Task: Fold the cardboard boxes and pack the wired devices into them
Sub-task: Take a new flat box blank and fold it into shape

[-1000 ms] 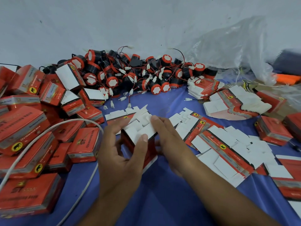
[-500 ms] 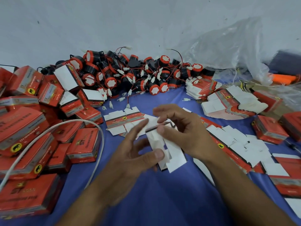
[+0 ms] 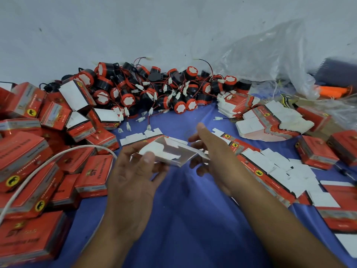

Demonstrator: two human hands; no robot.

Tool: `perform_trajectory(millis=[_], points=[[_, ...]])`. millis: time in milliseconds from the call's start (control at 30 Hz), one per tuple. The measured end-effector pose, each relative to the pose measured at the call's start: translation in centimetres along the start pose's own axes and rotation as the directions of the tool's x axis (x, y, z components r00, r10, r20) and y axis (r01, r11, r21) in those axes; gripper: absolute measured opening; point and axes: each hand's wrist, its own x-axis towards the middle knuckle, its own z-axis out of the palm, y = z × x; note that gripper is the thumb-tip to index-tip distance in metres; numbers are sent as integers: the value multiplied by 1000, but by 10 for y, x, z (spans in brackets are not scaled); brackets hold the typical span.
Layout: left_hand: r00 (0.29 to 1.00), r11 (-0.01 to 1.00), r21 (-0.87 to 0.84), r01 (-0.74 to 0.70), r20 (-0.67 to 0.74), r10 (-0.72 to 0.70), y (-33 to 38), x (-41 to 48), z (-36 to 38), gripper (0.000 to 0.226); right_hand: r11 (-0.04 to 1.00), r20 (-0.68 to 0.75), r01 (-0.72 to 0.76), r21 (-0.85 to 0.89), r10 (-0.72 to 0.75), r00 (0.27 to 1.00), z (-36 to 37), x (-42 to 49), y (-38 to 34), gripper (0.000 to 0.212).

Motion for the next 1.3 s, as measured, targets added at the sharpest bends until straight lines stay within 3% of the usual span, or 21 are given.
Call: perform_trajectory(millis=[100, 200, 300, 400, 500, 600, 700, 733, 800, 900, 1000, 1100, 1133, 1200, 1233, 1300], points=[[998, 997, -46, 58, -31, -60, 2, 2, -2, 47, 980, 117, 49, 195, -73, 990, 5, -4, 1, 50], [994, 996, 24, 83, -66, -82, -2, 2, 1, 28, 955, 46, 237, 176, -248, 968, 16, -5, 11, 47], [998, 987, 155, 47, -42, -41, -7, -1, 5, 60, 945, 78, 323, 59, -327, 942, 20, -9, 17, 57], [996, 991, 112, 80, -40, -76, -10, -1, 5, 78, 944, 198, 315, 95, -328, 924, 21, -14, 19, 65], [995, 996, -41, 85, -58, -87, -11, 0, 6, 69, 929, 254, 332, 164, -365, 896, 26, -17, 19, 75], [993, 984, -165, 68, -86, -83, -10, 0, 5, 68, 912, 262, 386, 141, -410, 874, 37, -22, 20, 68], [994, 984, -166, 56, -88, -72, -13, 0, 4, 62, 952, 275, 257, 164, -295, 915, 45, -22, 23, 72], [993, 991, -123, 52, -96, -64, -16, 0, 5, 58, 962, 299, 190, 194, -242, 923, 46, -22, 22, 75], [998, 999, 37, 24, -65, -21, -21, -2, 7, 54, 951, 327, 124, 283, -218, 919, 45, -19, 21, 57], [997, 942, 335, -10, 74, -15, -26, -5, 4, 70, 839, 267, 24, 544, -200, 943, 38, -14, 16, 35], [971, 833, 553, 11, 194, -141, -23, -8, -3, 75, 789, 176, -12, 615, -121, 977, 25, -8, 14, 38], [951, 733, 678, -48, 256, -174, -14, -7, -12, 67, 771, 196, -65, 633, -78, 978, 16, -6, 10, 48], [958, 650, 750, -123, 261, -120, -11, -5, -14, 64, 773, 210, -54, 632, -104, 972, 12, -5, 8, 45], [959, 438, 853, -284, 249, 136, -4, 0, -20, 56, 837, 221, 7, 547, -152, 963, 5, -2, 9, 45], [937, 413, 849, -331, 245, 247, 1, 2, -20, 56, 887, 220, 42, 460, -160, 962, 4, -2, 8, 47], [922, 517, 775, -363, 217, 321, 5, 5, -22, 86, 959, 222, 102, 263, -163, 962, 7, -5, 7, 43]])
